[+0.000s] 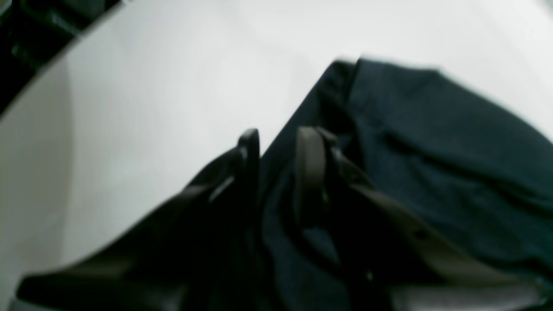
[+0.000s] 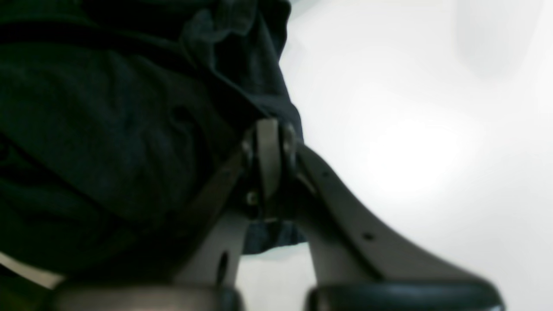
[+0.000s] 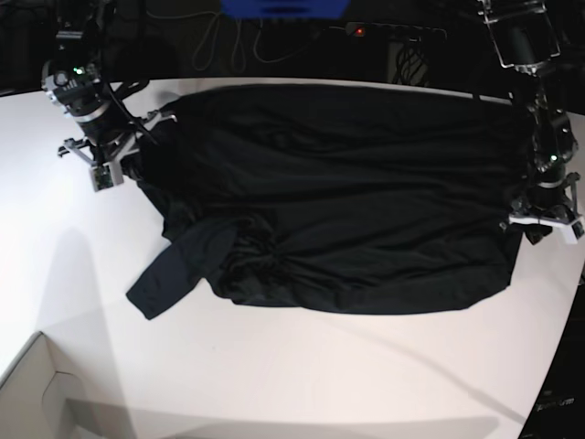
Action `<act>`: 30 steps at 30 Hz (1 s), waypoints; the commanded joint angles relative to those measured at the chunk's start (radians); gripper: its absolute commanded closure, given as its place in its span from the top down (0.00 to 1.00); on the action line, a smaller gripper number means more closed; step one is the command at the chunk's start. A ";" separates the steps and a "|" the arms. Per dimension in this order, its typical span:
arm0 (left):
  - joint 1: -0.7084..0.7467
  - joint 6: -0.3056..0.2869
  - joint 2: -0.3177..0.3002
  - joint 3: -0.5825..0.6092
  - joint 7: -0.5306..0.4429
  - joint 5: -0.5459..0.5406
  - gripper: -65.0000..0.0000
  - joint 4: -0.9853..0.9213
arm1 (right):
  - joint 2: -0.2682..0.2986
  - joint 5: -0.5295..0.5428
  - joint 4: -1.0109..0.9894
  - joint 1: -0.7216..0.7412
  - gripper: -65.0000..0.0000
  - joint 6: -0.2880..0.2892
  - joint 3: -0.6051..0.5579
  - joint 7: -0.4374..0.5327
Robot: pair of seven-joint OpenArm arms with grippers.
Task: Layout the t-shirt on the table in an organized manner, then fold the t-shirt properly
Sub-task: 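Grasp shirt edges with both grippers and pull them apart to smooth, then hold the shirt corner with the left gripper and drag it outward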
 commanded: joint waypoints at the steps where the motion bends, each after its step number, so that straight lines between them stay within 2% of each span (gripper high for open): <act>1: -0.012 0.002 -0.016 -0.004 -0.026 -0.002 0.23 0.040 | 0.009 0.012 0.020 0.001 0.07 0.001 0.003 0.025; 4: -0.029 0.002 -0.016 -0.004 -0.026 -0.002 0.24 0.050 | 0.009 0.012 0.020 0.001 0.16 0.001 0.004 0.032; 7: -0.088 0.005 -0.015 -0.004 -0.002 0.001 0.35 0.044 | 0.009 0.012 0.019 0.004 0.21 0.001 0.004 0.032; 10: -0.150 0.005 -0.015 -0.001 0.041 0.003 0.45 -0.006 | 0.008 0.012 0.017 0.007 0.21 0.001 0.004 0.032; 19: -0.364 -0.001 -0.015 0.002 0.043 0.006 0.45 -0.349 | 0.008 0.012 0.014 0.008 0.21 0.001 0.004 0.032; 23: -0.401 -0.003 -0.015 0.013 0.043 0.007 0.45 -0.399 | 0.008 0.012 0.014 0.008 0.21 0.001 0.004 0.032; 26: -0.413 -0.003 -0.016 0.079 0.041 0.007 0.45 -0.412 | 0.008 0.012 0.013 0.008 0.21 0.001 0.004 0.032; 30: -0.414 -0.003 -0.016 0.111 0.041 0.007 0.45 -0.428 | 0.008 0.012 0.013 0.008 0.21 0.001 0.004 0.028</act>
